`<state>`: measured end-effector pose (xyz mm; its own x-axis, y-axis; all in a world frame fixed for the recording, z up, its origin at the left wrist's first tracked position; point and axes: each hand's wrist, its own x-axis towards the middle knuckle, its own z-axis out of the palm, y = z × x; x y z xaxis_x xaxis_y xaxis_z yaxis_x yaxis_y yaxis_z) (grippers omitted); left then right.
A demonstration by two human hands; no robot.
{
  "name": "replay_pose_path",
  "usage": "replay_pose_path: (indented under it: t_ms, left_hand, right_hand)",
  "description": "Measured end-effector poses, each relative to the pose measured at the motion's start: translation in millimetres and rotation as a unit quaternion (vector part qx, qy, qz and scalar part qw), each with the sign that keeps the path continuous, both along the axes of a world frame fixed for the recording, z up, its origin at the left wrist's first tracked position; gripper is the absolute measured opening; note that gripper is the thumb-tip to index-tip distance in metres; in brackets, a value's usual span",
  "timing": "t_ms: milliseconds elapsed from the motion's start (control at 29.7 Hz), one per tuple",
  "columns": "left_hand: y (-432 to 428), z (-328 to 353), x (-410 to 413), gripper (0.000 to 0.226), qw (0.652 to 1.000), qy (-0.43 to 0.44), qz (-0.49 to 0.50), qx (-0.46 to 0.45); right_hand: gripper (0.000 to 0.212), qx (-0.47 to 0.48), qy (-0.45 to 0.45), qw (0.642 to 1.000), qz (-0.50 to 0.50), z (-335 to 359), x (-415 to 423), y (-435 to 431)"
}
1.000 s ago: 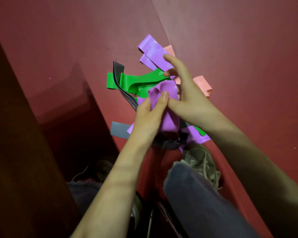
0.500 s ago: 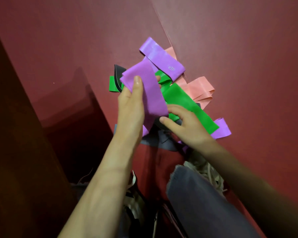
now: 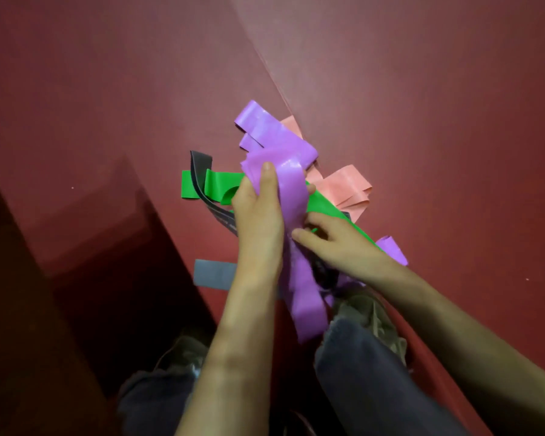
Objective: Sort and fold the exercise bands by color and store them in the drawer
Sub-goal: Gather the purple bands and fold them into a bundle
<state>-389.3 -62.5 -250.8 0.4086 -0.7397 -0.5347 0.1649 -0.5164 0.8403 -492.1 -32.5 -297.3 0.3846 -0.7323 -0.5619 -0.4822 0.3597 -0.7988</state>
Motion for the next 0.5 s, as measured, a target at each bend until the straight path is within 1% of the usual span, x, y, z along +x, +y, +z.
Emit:
replay_pose_path:
  t_ms: [34,67,101,135,202,235,303,404,437,504]
  left_hand:
    - [1,-6,-5,0.022,1.000,0.004,-0.012,0.000]
    - [5,-10,-7,0.019,1.000,0.002,-0.015,0.005]
    - [8,-15,-6,0.017,1.000,0.003,-0.006,0.017]
    - [11,-19,-6,0.016,0.999,0.015,0.007,0.032]
    - [17,-26,-4,0.016,0.997,0.050,0.023,0.052]
    - [19,-29,-2,0.017,0.996,0.057,0.031,0.058]
    - [22,-33,2,0.020,0.994,0.070,0.053,0.068]
    - [19,-32,2,0.021,0.991,0.086,0.074,0.070]
    - [18,-32,3,0.021,0.992,0.081,0.072,0.069]
    - [17,-30,2,0.016,0.992,0.075,0.077,0.064]
  right_hand:
    - [0.008,-0.034,0.066,0.997,0.034,-3,-8,-9]
    - [0.022,-0.069,0.113,0.990,0.045,-5,-10,-18]
    - [0.028,-0.101,0.126,0.987,0.020,-6,-12,-29]
    - [0.027,-0.123,0.119,0.985,-0.035,-7,-12,-42]
    - [0.029,-0.137,0.115,0.975,-0.130,-16,-6,-68]
    - [0.032,-0.135,0.124,0.972,-0.149,-25,-2,-82]
    - [0.041,-0.101,0.149,0.973,-0.144,-45,9,-105]
    - [0.055,-0.011,0.158,0.974,-0.163,-68,21,-116]
    - [0.054,0.011,0.164,0.970,-0.176,-76,23,-114]
    - [0.037,0.018,0.154,0.964,-0.215,-83,27,-104]
